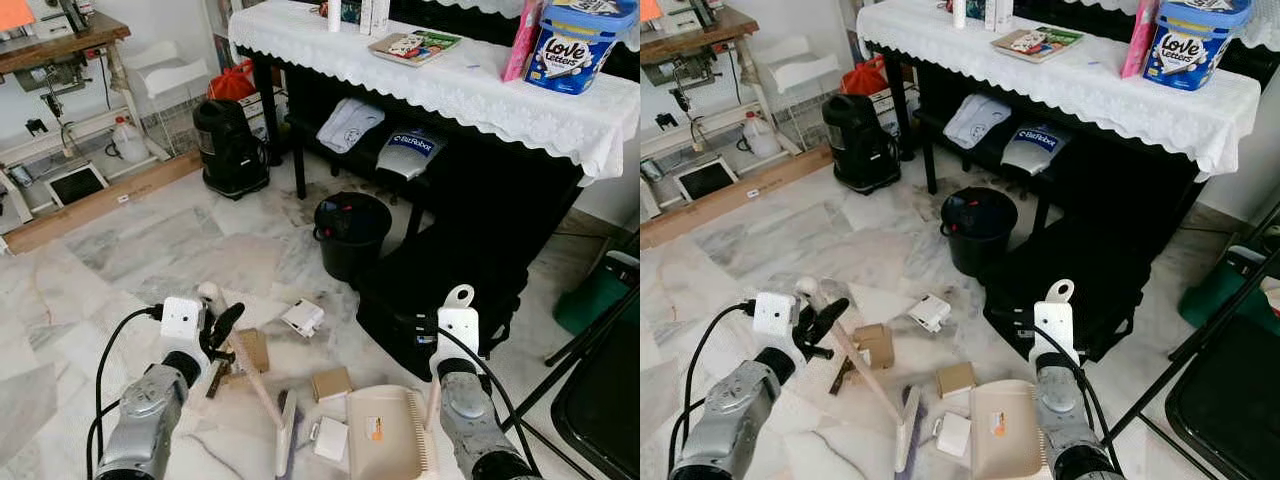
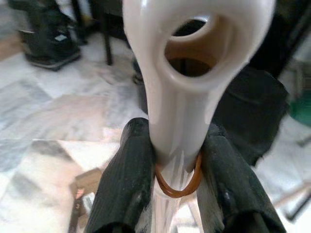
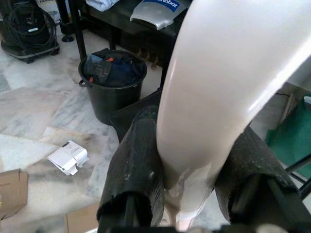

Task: Sweep floor

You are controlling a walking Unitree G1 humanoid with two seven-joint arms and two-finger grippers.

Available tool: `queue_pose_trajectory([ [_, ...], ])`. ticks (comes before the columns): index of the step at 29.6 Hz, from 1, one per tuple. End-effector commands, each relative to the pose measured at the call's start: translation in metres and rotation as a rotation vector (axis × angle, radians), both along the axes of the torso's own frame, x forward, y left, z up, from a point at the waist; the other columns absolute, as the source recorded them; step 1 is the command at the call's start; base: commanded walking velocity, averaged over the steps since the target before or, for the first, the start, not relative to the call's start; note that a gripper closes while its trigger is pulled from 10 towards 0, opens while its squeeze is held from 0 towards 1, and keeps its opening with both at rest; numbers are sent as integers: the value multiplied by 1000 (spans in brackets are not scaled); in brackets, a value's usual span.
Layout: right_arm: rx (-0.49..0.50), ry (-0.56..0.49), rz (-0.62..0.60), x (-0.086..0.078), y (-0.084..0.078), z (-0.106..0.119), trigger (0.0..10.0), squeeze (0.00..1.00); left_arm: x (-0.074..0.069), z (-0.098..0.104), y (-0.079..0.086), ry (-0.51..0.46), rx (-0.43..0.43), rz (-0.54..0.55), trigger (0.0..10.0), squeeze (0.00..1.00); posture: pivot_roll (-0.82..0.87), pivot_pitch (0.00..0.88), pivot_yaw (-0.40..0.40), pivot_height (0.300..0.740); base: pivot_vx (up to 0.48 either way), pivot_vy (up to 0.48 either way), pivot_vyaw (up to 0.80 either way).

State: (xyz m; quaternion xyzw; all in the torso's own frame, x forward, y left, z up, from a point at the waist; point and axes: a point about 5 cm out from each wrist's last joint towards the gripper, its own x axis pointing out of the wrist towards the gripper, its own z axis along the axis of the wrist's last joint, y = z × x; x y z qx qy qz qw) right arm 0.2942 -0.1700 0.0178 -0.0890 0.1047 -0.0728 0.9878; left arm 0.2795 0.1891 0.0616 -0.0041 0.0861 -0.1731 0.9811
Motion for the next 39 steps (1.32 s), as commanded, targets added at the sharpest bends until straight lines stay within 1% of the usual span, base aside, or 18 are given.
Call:
queue_pose_trajectory([
  [1, 21, 99, 31, -10, 9, -17, 10000, 0, -9, -15, -1, 99, 25, -38, 10000, 0, 149, 48, 53, 740, 0, 0, 0],
  [7, 24, 98, 34, -9, 9, -16, 10000, 0, -9, -17, -4, 152, -7, -41, 10000, 0, 146, 53, 51, 740, 0, 0, 0],
  [8, 25, 97, 34, -8, 9, -15, 10000, 0, -7, -17, -4, 173, -75, -12, 10000, 0, 146, 56, 51, 740, 0, 0, 0],
  [9, 26, 98, 33, -8, 9, -15, 10000, 0, -5, -16, -3, 191, -115, 2, 10000, 0, 148, 56, 50, 740, 0, 0, 0],
  [11, 27, 98, 34, -8, 9, -15, 10000, 0, -5, -18, -2, 211, -114, 9, 10000, 0, 148, 58, 51, 740, 0, 0, 0],
  [15, 30, 97, 35, -6, 10, -14, 10000, 0, -6, -21, 0, 257, -180, 36, 10000, 0, 145, 61, 51, 740, 0, 0, 0],
  [16, 30, 96, 37, -6, 11, -14, 10000, 0, -7, -23, 1, 282, -169, 42, 10000, 0, 146, 61, 51, 740, 0, 0, 0],
  [17, 32, 95, 38, -5, 11, -13, 10000, 0, -7, -24, 2, 298, -187, 55, 10000, 0, 146, 61, 51, 740, 0, 0, 0],
  [18, 33, 93, 38, -5, 12, -13, 10000, 0, -5, -22, 2, 291, -231, 66, 10000, 0, 144, 63, 49, 740, 0, 0, 0],
  [19, 33, 93, 38, -5, 12, -13, 10000, 0, -5, -22, 2, 291, -231, 66, 10000, 0, 144, 63, 49, 740, 0, 0, 0],
  [21, 34, 93, 40, -4, 11, -12, 10000, 0, 2, -13, 4, 254, -306, 104, 10000, 0, 148, 63, 45, 740, 0, 0, 0],
  [23, 34, 94, 42, -4, 11, -12, 10000, 0, 6, -6, 5, 235, -346, 116, 10000, 0, 147, 61, 44, 740, 0, 0, 0],
  [26, 34, 92, 42, -3, 10, -11, 10000, 0, 11, 4, 9, 172, -425, 150, 10000, 0, 145, 60, 43, 740, 0, 0, 0],
  [31, 37, 83, 42, -2, 10, -10, 10000, 0, 12, 9, 13, 136, -404, 173, 10000, 0, 146, 59, 40, 740, 0, 0, 0],
  [35, 52, 61, 56, 0, 12, -7, 10000, 0, 15, 20, 21, 42, -390, 242, 10000, 0, 146, 57, 36, 740, 0, 0, 0],
  [36, 55, 50, 63, 2, 13, -5, 10000, 0, 17, 27, 24, -4, -373, 273, 10000, 0, 146, 54, 32, 740, 0, 0, 0],
  [38, 54, 46, 64, 2, 13, -4, 10000, 0, 18, 29, 25, -23, -364, 288, 10000, 0, 146, 54, 32, 740, 0, 0, 0],
  [39, 56, 22, 67, 5, 13, 0, 10000, 0, 20, 38, 25, -97, -269, 293, 10000, 0, 146, 50, 29, 740, 0, 0, 0],
])
